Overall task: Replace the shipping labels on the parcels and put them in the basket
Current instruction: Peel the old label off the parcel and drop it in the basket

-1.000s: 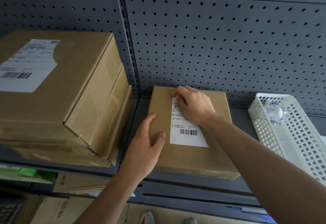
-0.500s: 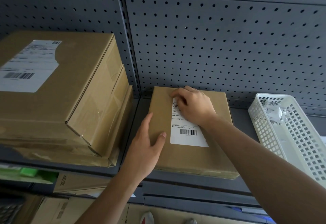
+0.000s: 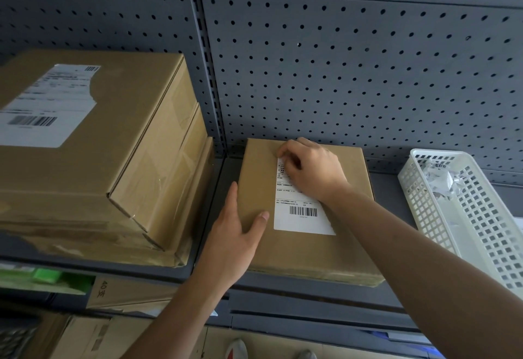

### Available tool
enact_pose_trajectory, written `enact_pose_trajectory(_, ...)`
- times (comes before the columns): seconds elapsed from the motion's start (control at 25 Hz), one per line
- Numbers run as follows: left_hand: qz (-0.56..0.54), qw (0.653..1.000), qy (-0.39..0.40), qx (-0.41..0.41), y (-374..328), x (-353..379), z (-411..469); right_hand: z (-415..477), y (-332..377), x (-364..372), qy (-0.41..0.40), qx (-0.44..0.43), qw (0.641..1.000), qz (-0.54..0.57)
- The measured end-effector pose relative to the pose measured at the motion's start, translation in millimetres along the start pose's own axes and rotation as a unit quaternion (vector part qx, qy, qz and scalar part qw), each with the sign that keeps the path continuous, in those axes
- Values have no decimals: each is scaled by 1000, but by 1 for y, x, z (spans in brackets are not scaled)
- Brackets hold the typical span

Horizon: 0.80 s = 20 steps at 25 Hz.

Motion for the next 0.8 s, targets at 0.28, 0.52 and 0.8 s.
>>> enact_pose_trajectory(0.28, -2, 1000, 3, -8, 2, 0, 0, -1, 0, -2, -6, 6, 1000, 15)
enact_pose_trajectory(0.52, -3, 1000, 2, -8, 1, 0, 0, 6, 10, 5, 59, -48, 994, -72)
enact_pose_trajectory(0.8, -8, 1000, -9, -7, 1, 0, -1, 11, 21, 13, 140, -80, 980, -116)
Point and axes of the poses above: each hand's wrist, its own z-axis towards the middle knuckle, its own x-axis out of the palm, y = z × x, the point moved 10 cm from there along z, towards the middle knuckle, and after that the axes turned 2 degrees about -y, right-handed, at the moved point
